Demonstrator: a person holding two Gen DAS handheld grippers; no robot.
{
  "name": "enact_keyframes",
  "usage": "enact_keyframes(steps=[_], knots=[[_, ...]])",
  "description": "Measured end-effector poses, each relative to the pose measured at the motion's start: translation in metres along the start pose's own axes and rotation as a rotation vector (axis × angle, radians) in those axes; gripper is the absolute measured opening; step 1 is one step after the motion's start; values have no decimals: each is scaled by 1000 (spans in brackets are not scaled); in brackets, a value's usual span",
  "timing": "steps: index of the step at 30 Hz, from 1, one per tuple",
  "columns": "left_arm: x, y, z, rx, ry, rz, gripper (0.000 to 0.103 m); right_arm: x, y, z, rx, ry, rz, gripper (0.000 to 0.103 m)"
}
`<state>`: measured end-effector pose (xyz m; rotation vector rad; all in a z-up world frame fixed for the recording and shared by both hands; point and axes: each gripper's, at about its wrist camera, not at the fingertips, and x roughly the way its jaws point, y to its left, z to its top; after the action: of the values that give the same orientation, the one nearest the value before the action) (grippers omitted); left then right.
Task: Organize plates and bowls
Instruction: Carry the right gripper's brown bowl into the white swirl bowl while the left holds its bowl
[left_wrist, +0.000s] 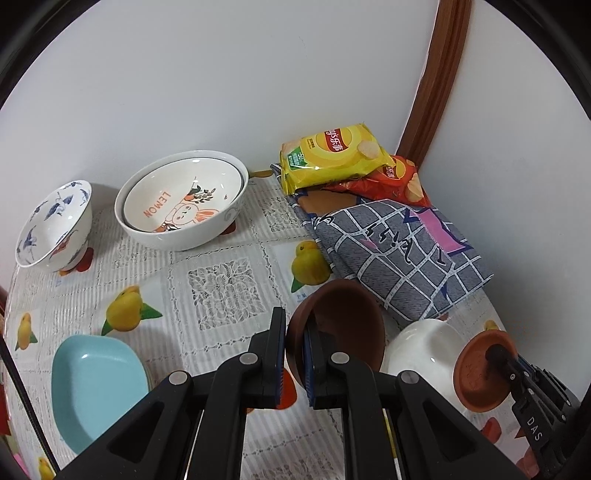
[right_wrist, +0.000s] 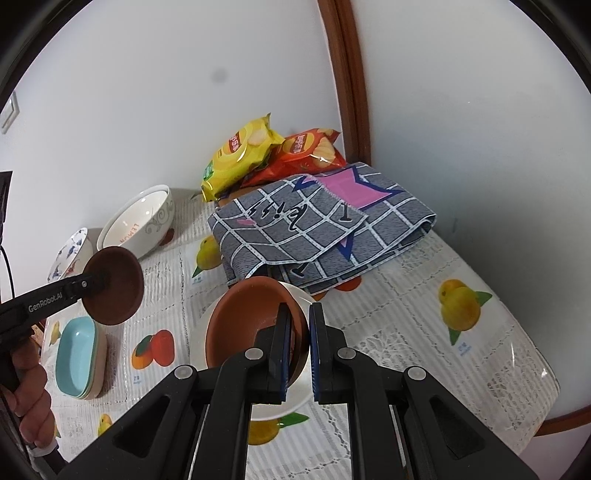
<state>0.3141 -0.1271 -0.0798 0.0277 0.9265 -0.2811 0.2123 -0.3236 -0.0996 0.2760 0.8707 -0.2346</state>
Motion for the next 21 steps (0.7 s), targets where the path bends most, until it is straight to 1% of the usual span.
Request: enact_keyframes(steps=[4,10,21], knots=[[11,4,1,-3,9,-8,9,8,6,1,-8,10,-8,9],[19,8,3,0,15,6,9,19,11,1,-17,27,-10,9],[32,12,2,-10,48,13,9,54,19,-11,-65,118,-29,9]])
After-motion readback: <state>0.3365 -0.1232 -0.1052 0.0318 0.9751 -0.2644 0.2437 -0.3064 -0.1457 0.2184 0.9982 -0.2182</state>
